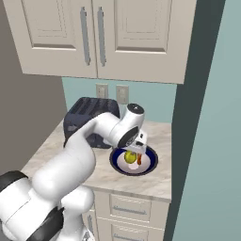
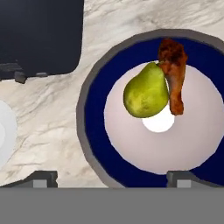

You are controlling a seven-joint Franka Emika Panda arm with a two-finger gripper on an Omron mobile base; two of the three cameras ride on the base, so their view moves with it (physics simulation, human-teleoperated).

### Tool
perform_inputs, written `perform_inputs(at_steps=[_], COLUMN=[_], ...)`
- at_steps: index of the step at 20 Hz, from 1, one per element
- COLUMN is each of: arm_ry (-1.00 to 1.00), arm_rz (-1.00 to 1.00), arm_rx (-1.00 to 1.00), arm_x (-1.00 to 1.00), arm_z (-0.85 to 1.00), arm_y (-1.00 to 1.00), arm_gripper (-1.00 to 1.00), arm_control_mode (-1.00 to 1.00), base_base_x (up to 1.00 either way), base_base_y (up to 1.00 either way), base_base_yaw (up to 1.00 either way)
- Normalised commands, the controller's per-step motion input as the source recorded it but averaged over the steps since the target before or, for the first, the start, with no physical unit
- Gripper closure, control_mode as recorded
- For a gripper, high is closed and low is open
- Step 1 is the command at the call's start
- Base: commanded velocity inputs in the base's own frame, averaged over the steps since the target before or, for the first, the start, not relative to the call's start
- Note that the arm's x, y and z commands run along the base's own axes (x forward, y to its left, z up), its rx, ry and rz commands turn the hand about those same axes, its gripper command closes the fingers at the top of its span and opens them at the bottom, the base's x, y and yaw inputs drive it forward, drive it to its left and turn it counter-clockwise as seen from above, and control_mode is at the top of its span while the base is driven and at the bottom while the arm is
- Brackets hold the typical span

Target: Remove the pear from the bowl and place it on the small plate. Then place the bowl with only the chicken drumstick in the microwave, close the door, and press the start button to microwave the chicken drumstick.

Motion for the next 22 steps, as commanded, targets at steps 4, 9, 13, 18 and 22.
perform_inputs(at_steps=[4, 9, 13, 18, 22], arm_ry=[0.06, 0.11, 0.08, 0.04, 0.03], arm_rz=[-0.11, -0.07, -0.02, 0.0, 0.0], arm_rx=[0.01, 0.04, 0.04, 0.04, 0.01], arm_x=[0.31, 0.27, 0.33, 0.35, 0.28], arm_z=[-0.46, -0.41, -0.24, -0.17, -0.21], arm_y=[0.0, -0.16, -0.13, -0.03, 0.0], arm_gripper=[-1.0, -1.0, -1.0, -1.0, -1.0], arm_control_mode=[-1.0, -1.0, -1.0, -1.0, -1.0], base_base_x=[0.0, 0.0, 0.0, 0.0, 0.0], base_base_y=[0.0, 0.0, 0.0, 0.0, 0.0], base_base_yaw=[0.0, 0.0, 0.0, 0.0, 0.0])
